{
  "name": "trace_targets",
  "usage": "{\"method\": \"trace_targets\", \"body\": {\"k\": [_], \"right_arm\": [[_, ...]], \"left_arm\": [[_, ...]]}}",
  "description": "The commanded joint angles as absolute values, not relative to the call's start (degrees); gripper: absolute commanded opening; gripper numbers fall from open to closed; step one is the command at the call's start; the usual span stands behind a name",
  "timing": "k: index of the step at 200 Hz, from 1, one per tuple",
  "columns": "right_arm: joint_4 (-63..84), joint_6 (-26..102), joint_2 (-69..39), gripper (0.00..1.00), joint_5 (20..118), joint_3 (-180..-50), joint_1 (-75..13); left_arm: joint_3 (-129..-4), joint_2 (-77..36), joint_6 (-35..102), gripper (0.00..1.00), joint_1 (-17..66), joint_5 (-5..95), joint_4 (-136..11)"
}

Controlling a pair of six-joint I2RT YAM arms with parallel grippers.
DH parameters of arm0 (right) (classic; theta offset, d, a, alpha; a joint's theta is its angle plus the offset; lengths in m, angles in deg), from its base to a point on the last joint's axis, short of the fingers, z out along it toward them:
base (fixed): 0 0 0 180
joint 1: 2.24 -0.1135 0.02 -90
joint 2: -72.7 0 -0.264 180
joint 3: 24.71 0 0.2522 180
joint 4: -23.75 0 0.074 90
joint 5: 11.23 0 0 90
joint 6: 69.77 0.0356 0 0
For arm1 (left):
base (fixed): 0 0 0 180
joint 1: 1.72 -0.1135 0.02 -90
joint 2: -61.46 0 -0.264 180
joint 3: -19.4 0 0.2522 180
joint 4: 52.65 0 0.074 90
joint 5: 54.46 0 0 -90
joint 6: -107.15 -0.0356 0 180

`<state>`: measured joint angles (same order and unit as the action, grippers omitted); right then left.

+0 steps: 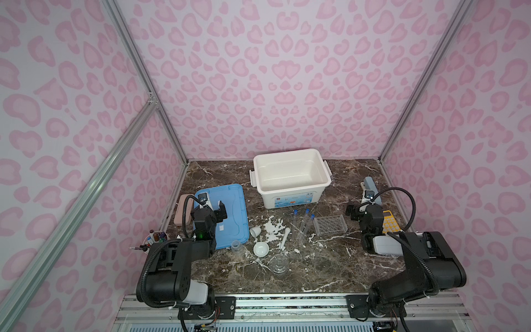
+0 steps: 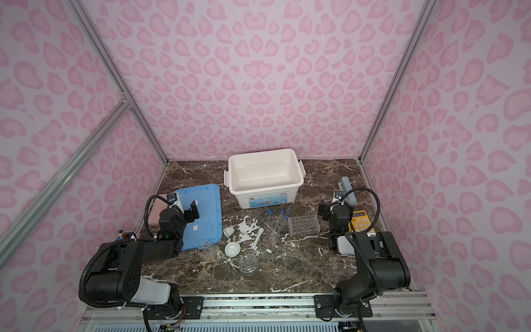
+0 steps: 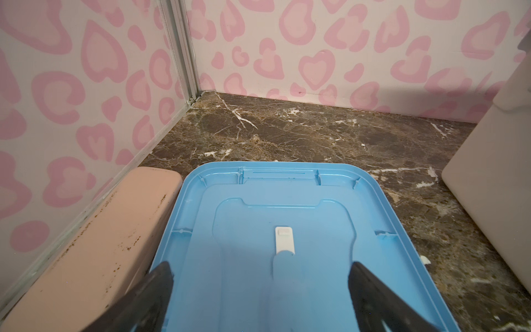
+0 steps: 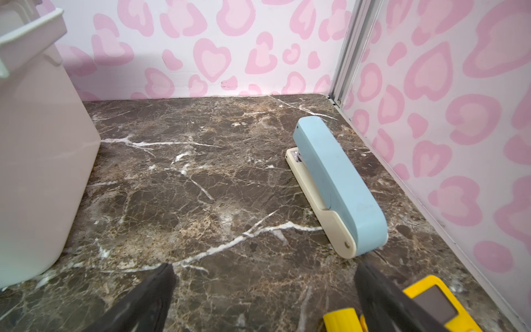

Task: Organize the chemistry lab equipment
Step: 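Move left gripper over the blue-capped test tubes while right gripper approaches the clear rack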

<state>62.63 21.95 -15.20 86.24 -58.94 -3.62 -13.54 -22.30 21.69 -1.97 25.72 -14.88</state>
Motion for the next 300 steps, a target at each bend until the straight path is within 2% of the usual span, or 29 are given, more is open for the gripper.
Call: {"method": "trace_targets", "body": {"k": [1, 87, 102, 110, 124, 162, 188, 226, 279, 300], "right_arm": [[63.2, 21.6, -15.3, 1.00, 86.3, -59.0, -3.6], [65.3, 22.2, -14.3, 0.98, 86.8, -58.5, -3.4], [55.0, 23.7, -9.0, 0.98, 88.5, -61.1, -3.2], [46.3, 25.0, -5.7, 0.97, 88.6, -63.4, -3.0], [37.0, 29.0, -1.6, 0.97, 86.8, -66.2, -2.6], [25.1, 32.2, 6.6, 0.95, 77.7, -70.7, -3.3], [16.6, 33.9, 10.1, 0.93, 76.9, -73.9, -6.3], [10.4, 36.6, 12.2, 0.91, 79.1, -75.1, -13.3], [7.0, 40.1, 11.0, 0.88, 81.9, -76.8, -20.2], [6.4, 41.7, 10.8, 0.86, 82.2, -76.8, -20.8]], "left_arm": [[-14.0, -22.5, 21.4, 0.96, -2.0, 25.9, -12.5], [-14.6, -20.4, 22.3, 0.98, -2.0, 23.8, -14.4], [-22.7, -15.3, 25.4, 0.97, -2.2, 19.3, -34.0], [-25.8, -13.2, 26.6, 0.97, -2.2, 19.0, -39.9], [-27.0, -9.3, 28.7, 0.98, -2.1, 21.5, -43.3], [-27.4, 0.8, 32.8, 0.98, 0.0, 21.0, -51.7], [-26.6, 8.0, 32.8, 0.97, 4.0, 19.0, -57.3], [-28.2, 12.7, 30.7, 0.97, 11.4, 17.5, -67.3], [-33.1, 8.6, 31.0, 0.99, 26.0, 15.4, -74.9], [-36.1, 4.8, 31.6, 1.00, 32.5, 11.3, -76.4]]}}
